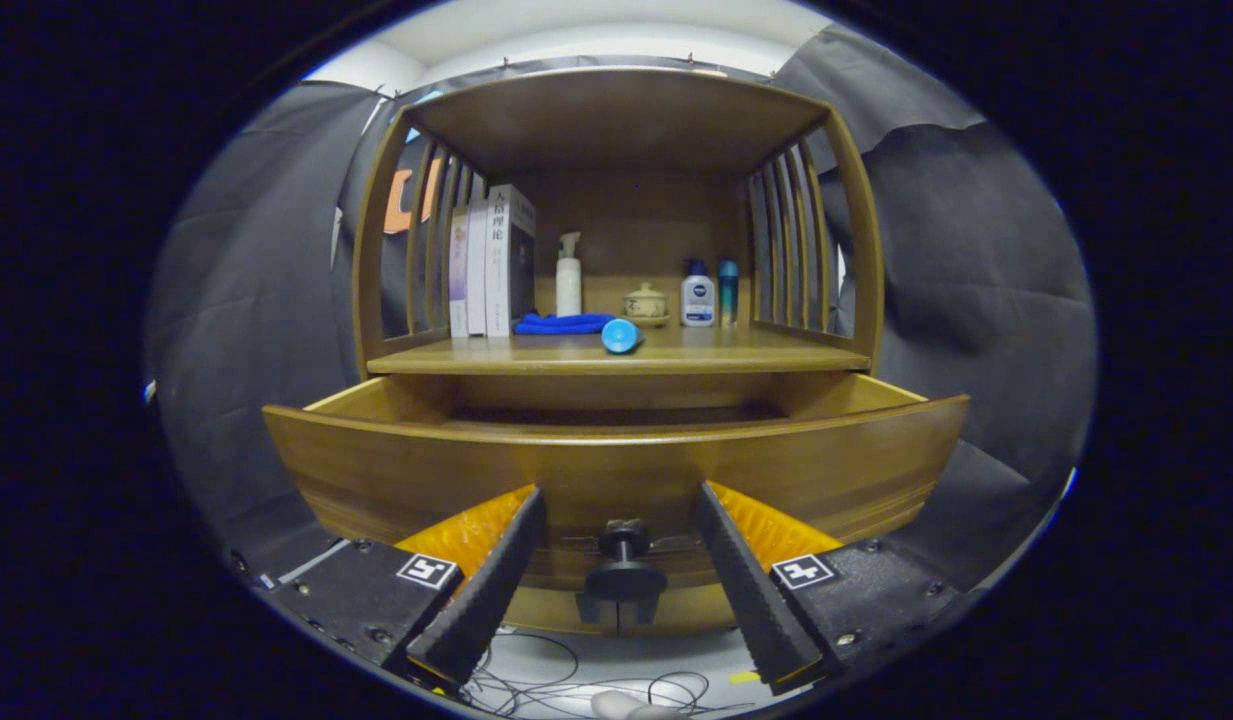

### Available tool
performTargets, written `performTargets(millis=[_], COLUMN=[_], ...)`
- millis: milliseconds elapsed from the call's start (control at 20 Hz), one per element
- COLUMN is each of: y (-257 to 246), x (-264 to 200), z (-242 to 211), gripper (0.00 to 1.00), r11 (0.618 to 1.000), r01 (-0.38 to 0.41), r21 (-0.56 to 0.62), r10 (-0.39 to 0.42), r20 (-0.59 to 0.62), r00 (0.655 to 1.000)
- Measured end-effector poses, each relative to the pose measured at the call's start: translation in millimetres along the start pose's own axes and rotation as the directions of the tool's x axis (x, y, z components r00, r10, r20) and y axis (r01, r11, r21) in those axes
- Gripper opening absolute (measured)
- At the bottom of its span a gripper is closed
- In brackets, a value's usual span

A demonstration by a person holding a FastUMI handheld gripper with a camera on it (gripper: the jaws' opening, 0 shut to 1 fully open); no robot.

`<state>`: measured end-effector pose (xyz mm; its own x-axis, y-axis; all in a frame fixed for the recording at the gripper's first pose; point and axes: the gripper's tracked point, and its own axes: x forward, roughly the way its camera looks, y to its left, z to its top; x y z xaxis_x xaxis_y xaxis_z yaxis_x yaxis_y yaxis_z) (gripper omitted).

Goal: Pull open the drawer, take out the items inside it, and place them on the countertop above the cabinet.

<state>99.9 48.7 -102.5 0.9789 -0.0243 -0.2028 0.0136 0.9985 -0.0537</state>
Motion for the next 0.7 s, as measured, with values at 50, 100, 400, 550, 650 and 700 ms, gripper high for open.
performTargets(millis=[50,100,400,550,650,700], y=[-0.5,-1.3,1.1,1.3,1.7,1.2], x=[6.1,11.7,46.4,64.2,76.2,82.1], z=[1.5,2.7,11.5,15.7,17.9,19.9], gripper=[0.99,0.99,0.99,0.99,0.99,0.99], r11=[1.000,1.000,1.000,1.000,1.000,1.000], r01=[0.002,0.004,0.012,0.014,0.013,0.014], r21=[-0.006,-0.011,-0.007,-0.016,-0.019,-0.026], r10=[-0.002,-0.004,-0.012,-0.013,-0.012,-0.013], r20=[0.004,0.002,0.023,0.034,0.041,0.045], r00=[1.000,1.000,1.000,0.999,0.999,0.999])
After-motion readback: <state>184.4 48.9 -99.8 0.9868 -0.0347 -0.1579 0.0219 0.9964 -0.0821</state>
